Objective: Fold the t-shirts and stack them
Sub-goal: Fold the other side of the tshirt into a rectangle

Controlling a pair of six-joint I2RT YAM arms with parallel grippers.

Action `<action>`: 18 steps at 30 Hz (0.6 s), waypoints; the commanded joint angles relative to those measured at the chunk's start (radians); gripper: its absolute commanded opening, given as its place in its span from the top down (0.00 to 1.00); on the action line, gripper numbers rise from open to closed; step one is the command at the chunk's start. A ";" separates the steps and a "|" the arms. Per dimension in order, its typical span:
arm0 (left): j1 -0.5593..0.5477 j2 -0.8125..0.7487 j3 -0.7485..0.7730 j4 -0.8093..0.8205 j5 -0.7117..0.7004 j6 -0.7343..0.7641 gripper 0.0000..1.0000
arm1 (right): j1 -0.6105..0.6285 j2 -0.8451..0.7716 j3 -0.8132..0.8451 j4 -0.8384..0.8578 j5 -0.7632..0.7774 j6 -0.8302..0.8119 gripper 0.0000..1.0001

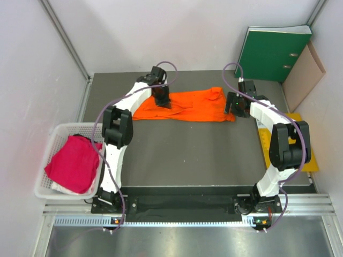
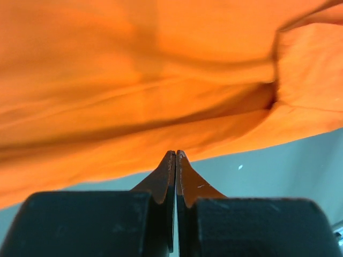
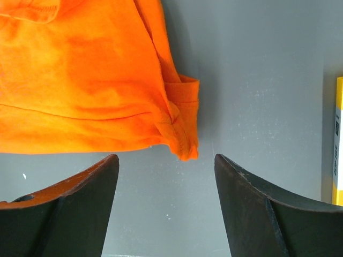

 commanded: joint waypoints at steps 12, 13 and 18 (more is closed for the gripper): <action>-0.109 0.170 0.157 0.084 0.115 -0.091 1.00 | 0.008 -0.017 0.029 -0.008 -0.001 -0.022 0.28; -0.110 0.173 0.154 0.084 0.115 -0.094 1.00 | 0.008 -0.017 0.029 -0.010 0.001 -0.022 0.28; -0.112 0.152 0.145 0.091 0.086 -0.085 1.00 | 0.008 -0.021 0.028 -0.011 0.002 -0.022 0.28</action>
